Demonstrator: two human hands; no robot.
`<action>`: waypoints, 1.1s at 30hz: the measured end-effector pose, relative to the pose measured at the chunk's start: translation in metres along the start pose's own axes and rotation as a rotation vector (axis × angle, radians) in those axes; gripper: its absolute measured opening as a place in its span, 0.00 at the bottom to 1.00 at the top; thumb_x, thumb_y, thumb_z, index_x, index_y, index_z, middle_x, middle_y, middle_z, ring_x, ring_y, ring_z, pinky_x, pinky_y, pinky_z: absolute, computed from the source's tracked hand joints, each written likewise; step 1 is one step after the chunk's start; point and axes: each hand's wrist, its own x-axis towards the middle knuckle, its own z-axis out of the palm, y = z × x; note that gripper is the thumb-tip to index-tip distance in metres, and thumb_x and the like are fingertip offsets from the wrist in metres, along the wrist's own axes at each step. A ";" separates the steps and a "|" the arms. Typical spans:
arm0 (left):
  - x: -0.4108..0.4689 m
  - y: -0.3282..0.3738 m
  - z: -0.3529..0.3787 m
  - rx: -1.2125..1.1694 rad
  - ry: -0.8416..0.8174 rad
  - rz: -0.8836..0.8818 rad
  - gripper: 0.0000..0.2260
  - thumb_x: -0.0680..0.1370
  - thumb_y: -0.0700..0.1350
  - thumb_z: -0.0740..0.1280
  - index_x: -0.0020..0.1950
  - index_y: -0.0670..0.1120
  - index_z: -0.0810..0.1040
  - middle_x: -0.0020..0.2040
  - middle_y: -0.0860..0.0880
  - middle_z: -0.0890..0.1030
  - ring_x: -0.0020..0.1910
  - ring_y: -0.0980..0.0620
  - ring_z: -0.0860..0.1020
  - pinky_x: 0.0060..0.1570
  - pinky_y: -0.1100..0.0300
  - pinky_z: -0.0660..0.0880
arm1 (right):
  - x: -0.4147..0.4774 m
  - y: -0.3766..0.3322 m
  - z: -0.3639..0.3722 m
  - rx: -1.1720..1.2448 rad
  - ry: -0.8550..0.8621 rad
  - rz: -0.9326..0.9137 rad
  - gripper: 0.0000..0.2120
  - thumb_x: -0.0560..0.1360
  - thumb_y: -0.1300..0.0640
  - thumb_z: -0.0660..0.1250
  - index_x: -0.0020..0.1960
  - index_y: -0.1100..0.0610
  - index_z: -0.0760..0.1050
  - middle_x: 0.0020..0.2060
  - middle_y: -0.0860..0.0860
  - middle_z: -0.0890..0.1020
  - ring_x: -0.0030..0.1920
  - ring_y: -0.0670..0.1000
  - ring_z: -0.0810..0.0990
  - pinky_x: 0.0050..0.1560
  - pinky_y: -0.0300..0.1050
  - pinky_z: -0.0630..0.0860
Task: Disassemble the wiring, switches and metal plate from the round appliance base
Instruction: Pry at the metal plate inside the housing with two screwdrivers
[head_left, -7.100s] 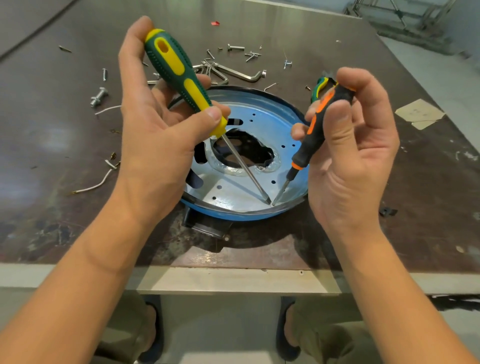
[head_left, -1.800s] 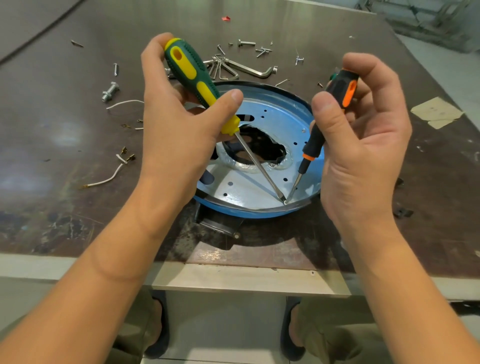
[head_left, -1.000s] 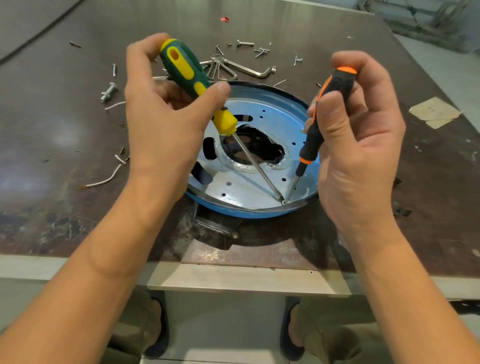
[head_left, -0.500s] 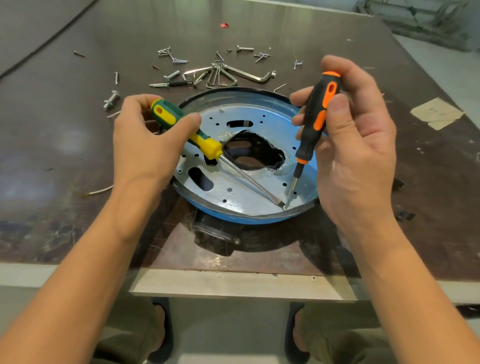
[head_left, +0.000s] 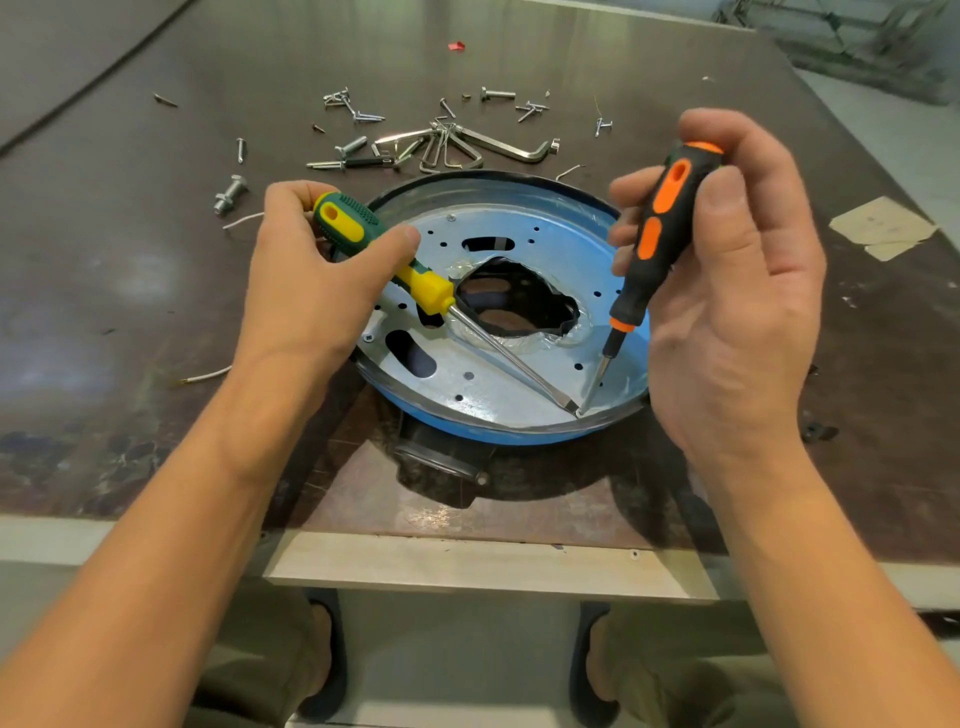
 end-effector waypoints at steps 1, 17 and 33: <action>0.000 0.000 0.000 0.008 -0.006 0.001 0.24 0.71 0.56 0.75 0.59 0.48 0.71 0.45 0.54 0.76 0.45 0.54 0.75 0.51 0.51 0.78 | 0.000 -0.001 0.001 -0.019 0.005 -0.012 0.11 0.85 0.58 0.62 0.65 0.59 0.71 0.47 0.55 0.76 0.46 0.57 0.74 0.46 0.48 0.75; 0.009 -0.004 -0.003 0.010 -0.137 -0.014 0.26 0.73 0.59 0.73 0.62 0.49 0.67 0.46 0.51 0.74 0.42 0.56 0.75 0.36 0.66 0.73 | -0.002 0.002 0.000 -0.105 -0.031 -0.026 0.15 0.83 0.63 0.64 0.68 0.60 0.70 0.48 0.58 0.74 0.48 0.57 0.72 0.50 0.53 0.73; 0.011 0.011 -0.017 0.393 -0.449 0.363 0.25 0.55 0.66 0.77 0.49 0.59 0.81 0.62 0.54 0.65 0.63 0.56 0.68 0.57 0.69 0.67 | -0.001 0.005 -0.003 -0.068 -0.089 -0.036 0.16 0.84 0.62 0.60 0.71 0.62 0.68 0.51 0.56 0.77 0.48 0.54 0.76 0.50 0.51 0.75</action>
